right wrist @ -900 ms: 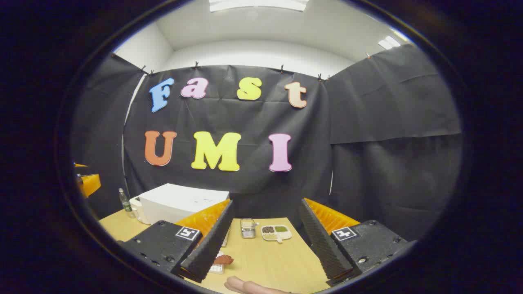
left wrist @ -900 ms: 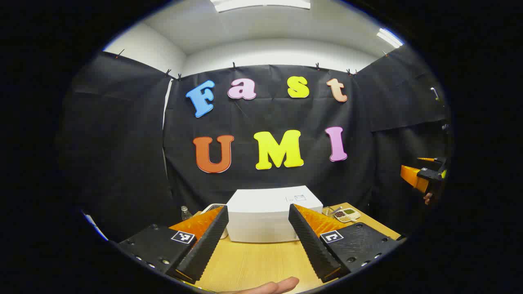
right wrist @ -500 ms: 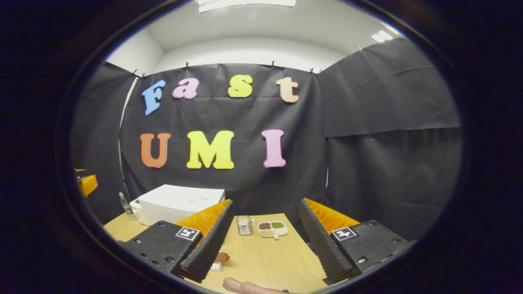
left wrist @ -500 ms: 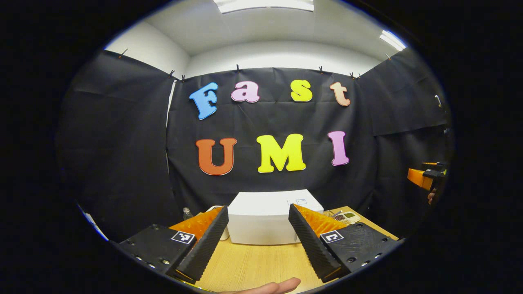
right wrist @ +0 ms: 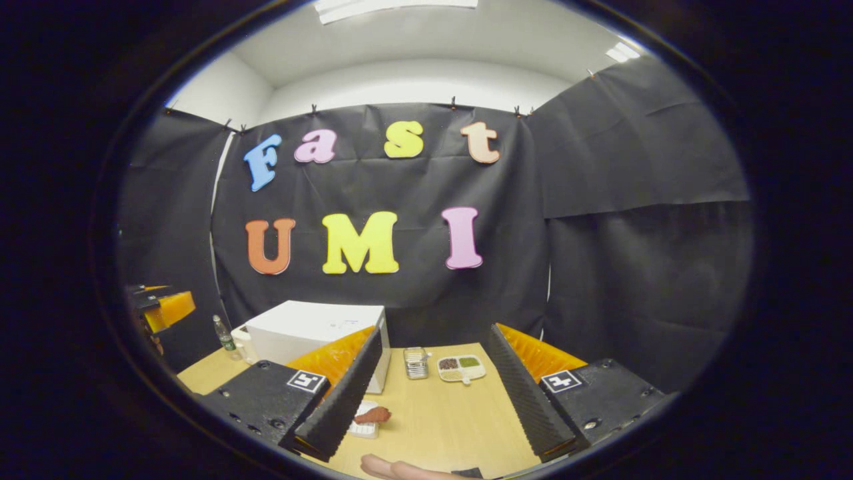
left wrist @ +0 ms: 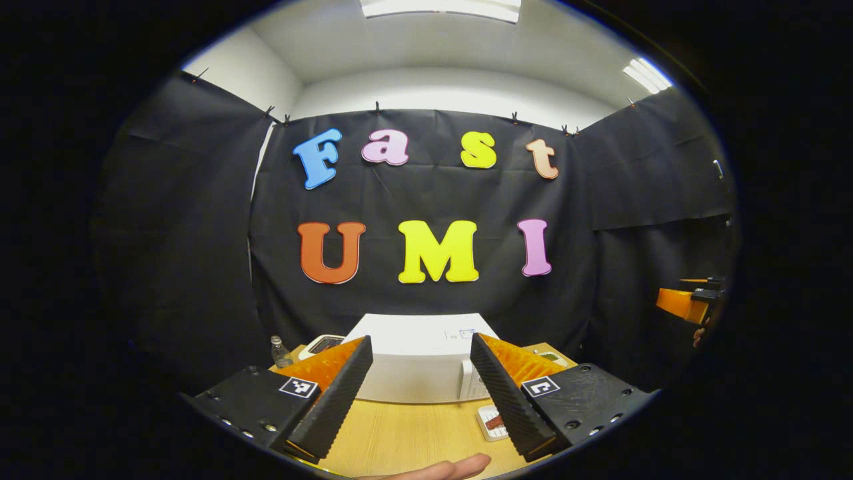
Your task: Open the microwave oven with the left hand, put the food in, and close the microwave oven.
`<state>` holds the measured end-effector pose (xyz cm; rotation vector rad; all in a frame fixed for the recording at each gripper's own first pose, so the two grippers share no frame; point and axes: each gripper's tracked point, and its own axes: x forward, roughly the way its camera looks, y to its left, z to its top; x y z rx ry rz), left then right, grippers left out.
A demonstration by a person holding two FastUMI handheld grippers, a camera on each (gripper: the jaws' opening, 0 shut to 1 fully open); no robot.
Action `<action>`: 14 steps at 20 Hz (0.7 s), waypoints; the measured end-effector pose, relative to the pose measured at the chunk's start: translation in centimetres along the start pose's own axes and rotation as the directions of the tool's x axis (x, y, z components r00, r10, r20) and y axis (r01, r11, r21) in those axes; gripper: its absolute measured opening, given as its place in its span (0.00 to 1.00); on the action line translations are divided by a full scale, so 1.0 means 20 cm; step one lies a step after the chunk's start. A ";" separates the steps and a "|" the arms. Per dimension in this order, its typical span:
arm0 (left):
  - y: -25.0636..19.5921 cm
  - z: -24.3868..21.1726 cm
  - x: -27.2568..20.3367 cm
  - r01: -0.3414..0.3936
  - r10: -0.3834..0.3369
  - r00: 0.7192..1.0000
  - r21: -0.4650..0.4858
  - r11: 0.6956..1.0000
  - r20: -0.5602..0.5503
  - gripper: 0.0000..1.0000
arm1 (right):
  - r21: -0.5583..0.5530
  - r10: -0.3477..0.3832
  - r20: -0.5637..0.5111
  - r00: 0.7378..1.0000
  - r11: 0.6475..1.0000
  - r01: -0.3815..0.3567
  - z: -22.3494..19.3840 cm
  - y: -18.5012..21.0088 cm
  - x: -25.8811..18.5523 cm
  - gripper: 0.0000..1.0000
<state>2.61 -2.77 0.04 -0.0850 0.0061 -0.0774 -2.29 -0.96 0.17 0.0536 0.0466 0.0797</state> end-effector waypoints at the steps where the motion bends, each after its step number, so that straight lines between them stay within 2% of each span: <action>1: -0.01 0.00 0.04 -0.003 0.003 1.000 0.001 1.000 0.002 0.95 | -0.003 0.001 0.008 1.000 1.000 -0.001 0.01 0.00 0.00 0.95; 2: -0.02 0.01 0.07 -0.005 0.005 1.000 0.005 1.000 0.014 0.95 | -0.004 -0.001 0.014 1.000 1.000 0.001 0.01 -0.01 -0.01 1.00; 3: -0.03 0.01 0.11 0.001 -0.001 1.000 0.011 1.000 0.026 0.95 | -0.004 0.002 0.016 1.000 1.000 -0.002 0.01 -0.01 -0.01 1.00; 4: -0.05 -0.01 0.16 0.011 -0.011 0.999 0.009 1.000 0.031 0.95 | -0.004 0.006 0.016 1.000 1.000 -0.006 0.01 -0.01 -0.03 0.95; 5: -0.07 -0.04 0.21 0.023 -0.023 0.999 0.001 1.000 0.033 0.95 | -0.001 0.001 0.036 0.999 1.000 -0.001 0.02 -0.02 -0.04 0.95; 6: -0.09 -0.08 0.26 0.035 -0.034 0.999 -0.009 0.999 0.024 0.95 | -0.001 -0.010 0.052 0.999 1.000 0.010 0.03 -0.05 -0.05 1.00; 7: -0.13 -0.12 0.32 0.049 -0.049 0.999 -0.018 0.999 0.012 0.95 | -0.001 -0.020 0.067 0.998 1.000 0.020 0.05 -0.07 -0.06 1.00; 8: -0.15 -0.15 0.37 0.053 -0.053 0.999 -0.020 0.998 0.007 0.95 | 0.002 -0.024 0.085 0.996 1.000 0.024 0.05 -0.08 -0.06 0.95; 9: -0.16 -0.18 0.41 0.050 -0.049 0.999 -0.015 0.999 0.005 0.95 | 0.003 -0.032 0.100 0.995 0.999 0.032 0.06 -0.09 -0.07 0.95; 10: -0.16 -0.22 0.46 0.042 -0.042 0.999 -0.008 0.999 -0.001 0.95 | 0.002 -0.043 0.109 0.993 0.999 0.043 0.06 -0.12 -0.08 1.00; 11: -0.18 -0.27 0.50 0.041 -0.041 0.999 -0.004 0.999 -0.010 0.95 | 0.005 -0.047 0.113 0.992 0.999 0.047 0.06 -0.13 -0.09 0.95; 12: -0.22 -0.31 0.54 0.045 -0.045 0.999 -0.003 0.999 -0.013 0.94 | 0.007 -0.048 0.114 0.992 0.999 0.048 0.05 -0.14 -0.10 1.00; 13: -0.25 -0.34 0.58 0.053 -0.053 0.999 0.000 0.999 -0.011 0.94 | 0.008 -0.045 0.117 0.992 0.999 0.045 0.05 -0.15 -0.10 1.00; 14: -0.29 -0.37 0.62 0.058 -0.058 0.998 0.007 0.998 -0.004 0.93 | 0.008 -0.046 0.122 0.991 0.999 0.045 0.05 -0.16 -0.10 0.95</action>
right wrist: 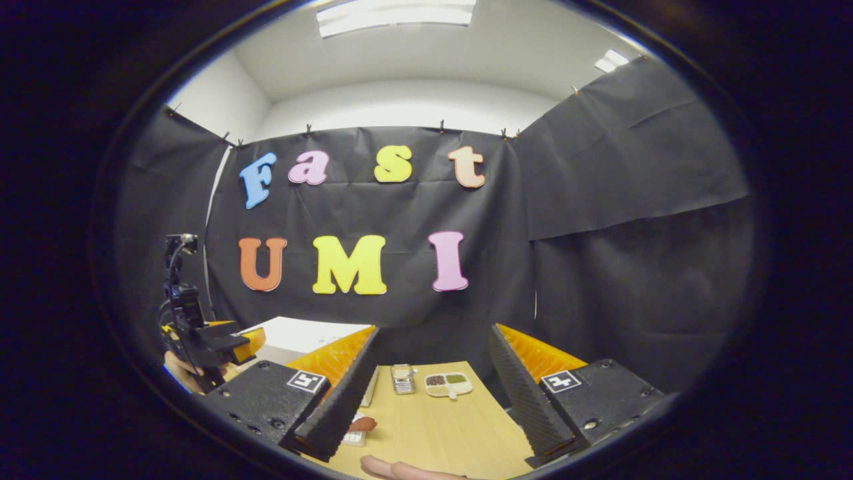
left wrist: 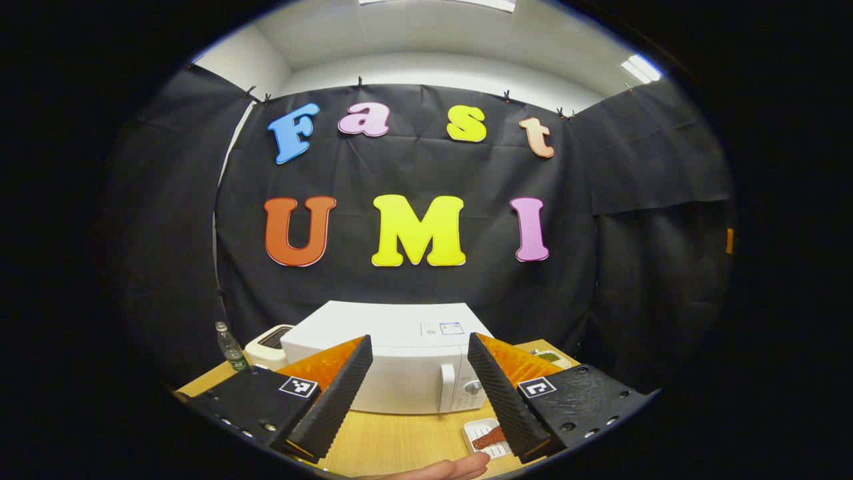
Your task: Open the microwave oven with the left hand, put the food in, and close the microwave oven.
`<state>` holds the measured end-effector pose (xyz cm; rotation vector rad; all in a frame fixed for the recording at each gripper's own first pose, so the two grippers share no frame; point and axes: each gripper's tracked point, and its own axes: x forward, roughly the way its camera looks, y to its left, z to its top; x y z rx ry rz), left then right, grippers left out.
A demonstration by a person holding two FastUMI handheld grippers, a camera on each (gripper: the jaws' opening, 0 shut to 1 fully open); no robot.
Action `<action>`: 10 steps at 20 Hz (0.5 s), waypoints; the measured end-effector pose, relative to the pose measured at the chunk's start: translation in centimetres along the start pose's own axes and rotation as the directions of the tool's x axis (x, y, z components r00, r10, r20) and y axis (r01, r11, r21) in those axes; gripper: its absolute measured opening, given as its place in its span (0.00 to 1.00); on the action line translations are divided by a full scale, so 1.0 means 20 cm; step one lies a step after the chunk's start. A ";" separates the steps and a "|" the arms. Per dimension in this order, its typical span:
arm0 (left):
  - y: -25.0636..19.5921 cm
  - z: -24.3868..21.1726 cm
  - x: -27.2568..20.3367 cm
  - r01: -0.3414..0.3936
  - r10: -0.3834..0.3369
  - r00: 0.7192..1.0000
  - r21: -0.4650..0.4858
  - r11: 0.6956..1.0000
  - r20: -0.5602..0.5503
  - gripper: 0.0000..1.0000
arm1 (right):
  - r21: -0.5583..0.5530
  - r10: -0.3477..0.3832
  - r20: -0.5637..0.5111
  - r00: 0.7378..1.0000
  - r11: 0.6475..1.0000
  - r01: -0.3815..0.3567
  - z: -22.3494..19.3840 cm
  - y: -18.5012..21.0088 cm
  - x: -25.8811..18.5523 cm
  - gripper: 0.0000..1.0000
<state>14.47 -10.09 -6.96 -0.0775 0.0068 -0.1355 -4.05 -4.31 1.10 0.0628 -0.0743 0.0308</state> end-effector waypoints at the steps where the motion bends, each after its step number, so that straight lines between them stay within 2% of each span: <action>1: -0.03 -0.04 0.04 0.000 0.000 1.000 0.004 1.000 0.002 0.93 | 0.002 -0.012 0.003 1.000 1.000 0.012 0.00 -0.02 0.00 0.95; 2: -0.05 -0.10 0.08 0.003 -0.003 1.000 0.011 1.000 0.000 0.93 | 0.007 -0.017 0.002 1.000 1.000 0.017 -0.01 -0.04 0.00 1.00; 7: -0.15 -0.50 0.29 0.007 -0.005 0.996 0.017 1.000 -0.086 0.94 | 0.024 -0.014 -0.019 1.000 1.000 0.015 -0.09 -0.05 0.00 1.00; 8: -0.16 -0.57 0.33 0.007 -0.003 0.995 0.035 0.999 -0.102 0.93 | 0.019 -0.024 -0.007 1.000 1.000 0.025 -0.08 -0.07 0.00 1.00; 9: -0.15 -0.64 0.36 -0.001 0.009 0.993 0.062 0.998 -0.115 0.94 | 0.013 -0.024 0.006 1.000 1.000 0.024 -0.08 -0.07 0.00 0.95; 10: -0.14 -0.72 0.41 -0.012 0.024 0.991 0.091 0.996 -0.128 0.96 | 0.006 -0.019 0.012 1.000 1.000 0.019 -0.10 -0.06 0.00 1.00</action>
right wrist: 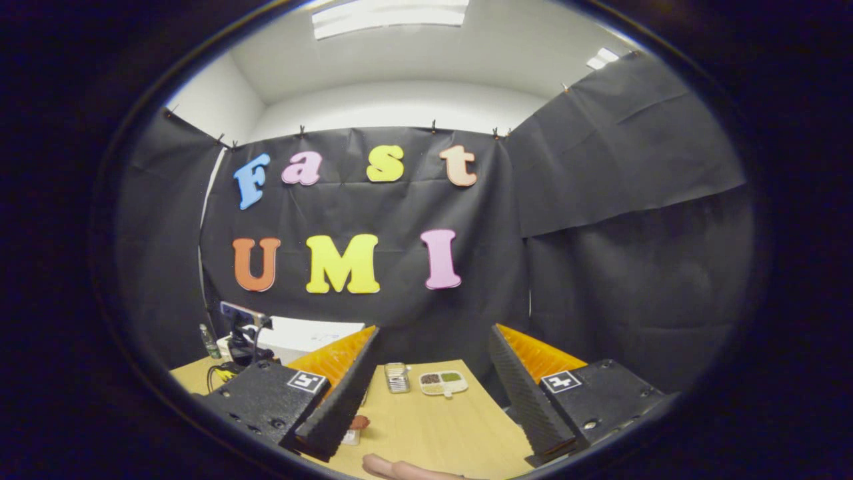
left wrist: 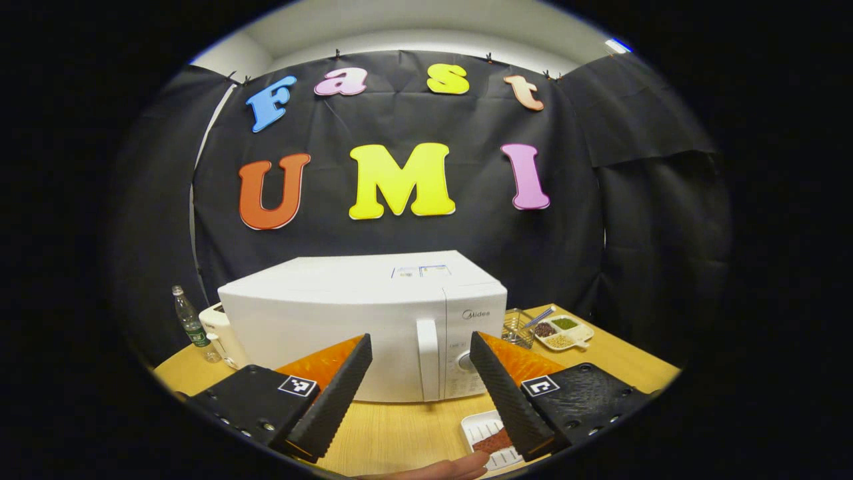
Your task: Open the microwave oven with the left hand, put the food in, and close the microwave oven.
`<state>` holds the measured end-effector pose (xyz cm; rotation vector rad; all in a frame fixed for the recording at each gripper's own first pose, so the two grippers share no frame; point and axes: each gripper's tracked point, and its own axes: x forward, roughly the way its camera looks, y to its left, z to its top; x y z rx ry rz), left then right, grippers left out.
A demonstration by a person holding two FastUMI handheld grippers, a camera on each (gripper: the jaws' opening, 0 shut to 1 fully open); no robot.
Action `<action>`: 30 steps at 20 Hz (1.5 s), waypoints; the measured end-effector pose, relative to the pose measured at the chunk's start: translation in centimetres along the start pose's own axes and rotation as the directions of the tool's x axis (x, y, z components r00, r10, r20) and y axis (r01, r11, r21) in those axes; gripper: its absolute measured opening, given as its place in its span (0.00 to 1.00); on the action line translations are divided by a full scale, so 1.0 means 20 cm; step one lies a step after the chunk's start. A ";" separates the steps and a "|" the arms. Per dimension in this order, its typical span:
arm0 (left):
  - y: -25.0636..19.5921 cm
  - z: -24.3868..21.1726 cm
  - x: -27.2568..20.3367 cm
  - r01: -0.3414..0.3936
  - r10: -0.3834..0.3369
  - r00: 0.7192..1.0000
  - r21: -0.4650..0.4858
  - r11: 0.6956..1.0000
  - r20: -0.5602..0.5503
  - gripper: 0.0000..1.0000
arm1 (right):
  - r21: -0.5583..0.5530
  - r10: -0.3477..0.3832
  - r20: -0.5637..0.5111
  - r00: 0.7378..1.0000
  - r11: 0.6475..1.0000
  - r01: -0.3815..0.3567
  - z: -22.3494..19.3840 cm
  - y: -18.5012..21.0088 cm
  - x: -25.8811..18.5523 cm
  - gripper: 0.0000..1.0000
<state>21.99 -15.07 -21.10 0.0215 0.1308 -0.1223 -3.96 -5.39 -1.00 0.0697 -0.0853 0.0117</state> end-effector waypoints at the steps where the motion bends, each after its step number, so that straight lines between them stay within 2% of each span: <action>1: 0.00 -0.08 0.04 -0.012 0.013 1.000 0.013 1.000 -0.021 0.96 | -0.005 0.005 0.000 1.000 1.000 -0.005 -0.02 0.00 0.00 1.00; 6: -0.01 -0.33 0.25 -0.013 0.012 0.997 -0.011 1.000 -0.079 0.96 | -0.003 0.037 -0.022 0.999 0.999 -0.037 -0.13 -0.03 0.04 1.00; 7: -0.02 -0.37 0.28 -0.009 0.007 0.996 -0.027 1.000 -0.088 0.96 | -0.010 0.032 -0.022 0.999 0.999 -0.032 -0.15 -0.05 0.06 0.95; 8: 0.00 -0.39 0.31 -0.017 0.014 0.996 -0.033 0.999 -0.089 0.96 | -0.016 0.030 -0.027 0.999 0.999 -0.031 -0.17 -0.06 0.07 0.94; 9: 0.01 -0.41 0.33 -0.032 0.028 0.995 -0.042 0.999 -0.099 0.96 | -0.016 0.034 -0.035 0.999 0.999 -0.034 -0.19 -0.06 0.07 1.00; 10: 0.01 -0.44 0.35 -0.039 0.033 0.994 -0.057 0.998 -0.109 0.96 | -0.010 0.041 -0.045 0.998 0.999 -0.041 -0.21 -0.06 0.08 0.95; 11: 0.00 -0.44 0.36 -0.032 0.024 0.994 -0.079 0.996 -0.106 0.96 | 0.000 0.052 -0.055 0.997 0.999 -0.052 -0.24 -0.05 0.08 1.00; 13: -0.03 -0.41 0.38 -0.020 0.010 0.996 -0.114 0.993 -0.089 0.96 | -0.004 0.067 -0.063 0.996 0.998 -0.067 -0.27 -0.06 0.10 1.00; 15: -0.02 -0.36 0.39 -0.035 0.030 0.998 -0.111 0.993 -0.052 0.93 | -0.018 0.062 -0.065 0.996 0.998 -0.063 -0.30 -0.09 0.12 1.00; 16: -0.03 -0.36 0.39 -0.033 0.026 0.998 -0.118 0.992 -0.058 0.89 | -0.018 0.061 -0.067 0.996 0.998 -0.062 -0.32 -0.09 0.12 1.00; 17: -0.04 -0.37 0.41 -0.022 0.016 0.999 -0.135 0.991 -0.048 0.86 | -0.011 0.065 -0.069 0.996 0.998 -0.066 -0.32 -0.09 0.12 0.95; 18: -0.04 -0.33 0.39 -0.016 0.013 1.000 -0.144 0.989 -0.021 0.80 | 0.000 0.068 -0.074 0.995 0.998 -0.068 -0.34 -0.09 0.12 1.00; 19: -0.04 -0.32 0.39 0.000 0.002 1.000 -0.128 0.992 0.012 0.54 | 0.013 0.071 -0.080 0.994 0.997 -0.070 -0.35 -0.08 0.12 1.00; 20: -0.05 -0.31 0.39 0.028 -0.027 0.999 -0.104 0.994 0.019 0.46 | 0.021 0.075 -0.089 0.993 0.997 -0.074 -0.37 -0.08 0.12 1.00; 21: -0.06 -0.31 0.39 0.058 -0.055 0.998 -0.137 0.989 0.024 0.51 | 0.022 0.081 -0.098 0.992 0.997 -0.079 -0.38 -0.07 0.12 1.00; 22: -0.10 -0.34 0.40 0.078 -0.080 0.997 -0.194 0.978 -0.001 0.49 | 0.023 0.082 -0.103 0.991 0.997 -0.080 -0.39 -0.07 0.11 0.95; 23: -0.09 -0.35 0.39 0.066 -0.074 0.997 -0.224 0.972 -0.027 0.28 | 0.017 0.085 -0.103 0.991 0.996 -0.084 -0.39 -0.07 0.10 0.95; 24: -0.09 -0.33 0.39 0.042 -0.049 0.998 -0.201 0.979 -0.031 0.29 | 0.005 0.087 -0.097 0.991 0.996 -0.087 -0.38 -0.06 0.09 1.00; 25: -0.09 -0.32 0.37 0.014 -0.020 0.999 -0.152 0.988 -0.041 0.19 | -0.009 0.084 -0.089 0.992 0.996 -0.085 -0.37 -0.07 0.08 1.00; 26: -0.08 -0.33 0.39 -0.011 0.006 0.999 -0.122 0.993 -0.045 0.16 | -0.022 0.079 -0.081 0.994 0.996 -0.081 -0.36 -0.09 0.07 0.95; 29: -0.09 -0.33 0.39 -0.019 0.010 0.999 -0.178 0.984 -0.052 0.14 | -0.034 0.074 -0.057 0.996 0.996 -0.076 -0.33 -0.10 0.05 0.95; 30: -0.08 -0.34 0.39 -0.019 0.009 0.998 -0.172 0.985 -0.055 0.07 | -0.036 0.071 -0.058 0.996 0.997 -0.073 -0.34 -0.12 0.05 1.00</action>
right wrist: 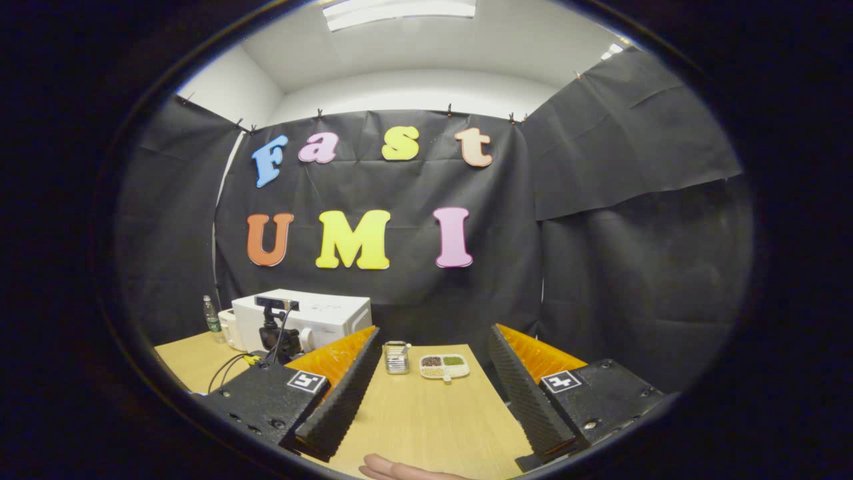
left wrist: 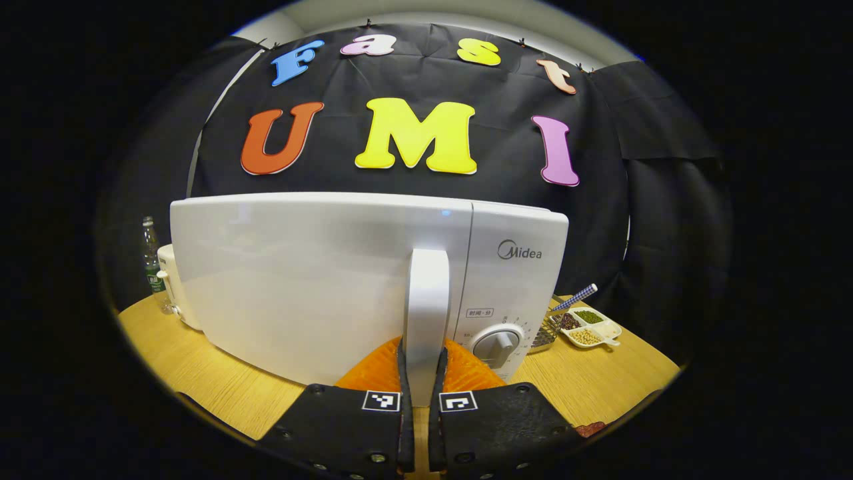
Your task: Open the microwave oven with the left hand, put the food in, and close the microwave oven.
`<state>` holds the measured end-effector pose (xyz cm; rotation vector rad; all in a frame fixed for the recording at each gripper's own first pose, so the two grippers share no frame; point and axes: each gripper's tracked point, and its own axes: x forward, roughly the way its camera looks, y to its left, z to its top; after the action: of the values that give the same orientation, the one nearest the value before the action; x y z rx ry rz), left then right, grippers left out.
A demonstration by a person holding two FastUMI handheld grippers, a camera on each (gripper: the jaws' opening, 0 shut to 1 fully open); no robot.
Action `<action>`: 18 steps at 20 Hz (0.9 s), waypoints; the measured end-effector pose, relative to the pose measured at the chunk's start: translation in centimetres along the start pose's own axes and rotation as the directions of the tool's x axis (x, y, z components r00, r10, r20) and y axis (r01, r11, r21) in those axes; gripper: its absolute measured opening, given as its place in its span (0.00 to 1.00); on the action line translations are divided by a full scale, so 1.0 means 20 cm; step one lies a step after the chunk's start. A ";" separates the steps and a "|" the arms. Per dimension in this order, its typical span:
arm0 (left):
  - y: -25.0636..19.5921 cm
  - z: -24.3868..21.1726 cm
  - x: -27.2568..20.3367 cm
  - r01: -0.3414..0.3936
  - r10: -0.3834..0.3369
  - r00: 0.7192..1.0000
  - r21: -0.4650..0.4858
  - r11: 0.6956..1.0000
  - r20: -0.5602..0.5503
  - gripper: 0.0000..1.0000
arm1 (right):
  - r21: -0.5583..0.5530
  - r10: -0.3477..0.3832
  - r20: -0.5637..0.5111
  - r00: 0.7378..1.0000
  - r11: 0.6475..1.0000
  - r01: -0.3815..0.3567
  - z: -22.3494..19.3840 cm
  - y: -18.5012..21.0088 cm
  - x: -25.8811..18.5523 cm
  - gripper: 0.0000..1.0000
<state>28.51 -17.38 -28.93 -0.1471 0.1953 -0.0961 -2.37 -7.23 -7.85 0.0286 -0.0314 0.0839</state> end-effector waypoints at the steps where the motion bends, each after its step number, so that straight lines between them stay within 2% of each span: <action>1: -0.01 -0.01 0.00 0.006 -0.006 1.000 0.016 1.000 -0.006 0.07 | 0.001 0.002 -0.006 1.000 1.000 -0.002 -0.01 0.00 0.00 1.00; 3: 0.00 -0.03 -0.02 0.020 -0.020 1.000 0.015 1.000 -0.025 0.08 | 0.008 0.010 -0.014 1.000 1.000 -0.009 -0.03 0.01 -0.01 1.00; 4: 0.00 -0.03 -0.04 0.021 -0.021 0.999 0.002 1.000 -0.030 0.08 | 0.014 0.002 -0.016 1.000 1.000 -0.002 -0.03 -0.01 0.00 0.95; 5: 0.01 0.02 -0.08 0.027 -0.028 0.999 0.004 1.000 0.040 0.08 | 0.020 -0.005 -0.017 1.000 1.000 0.006 -0.03 -0.02 -0.01 1.00; 6: 0.01 -0.03 -0.09 0.040 -0.040 0.999 0.004 0.999 -0.006 0.07 | 0.021 -0.004 -0.015 1.000 1.000 0.005 -0.04 -0.02 -0.02 1.00; 15: 0.09 -0.07 -0.41 0.131 -0.131 0.991 0.021 0.991 0.019 0.07 | 0.026 -0.004 -0.015 1.000 1.000 0.004 -0.06 -0.03 -0.14 1.00; 16: 0.10 -0.07 -0.44 0.137 -0.137 0.990 0.024 0.990 0.027 0.07 | 0.024 -0.004 -0.013 1.000 1.000 0.004 -0.07 -0.03 -0.15 0.95; 17: 0.12 -0.08 -0.48 0.143 -0.144 0.989 0.023 0.989 0.027 0.07 | 0.021 -0.003 -0.013 1.000 1.000 0.003 -0.07 -0.03 -0.15 1.00; 18: 0.14 -0.09 -0.53 0.150 -0.151 0.988 0.025 0.988 0.034 0.07 | 0.018 -0.003 -0.016 1.000 1.000 0.003 -0.08 -0.02 -0.15 1.00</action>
<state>18.02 -13.76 -29.11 -0.1410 0.1474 -0.2455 -5.18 -7.86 -9.56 0.0461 -0.0144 0.0817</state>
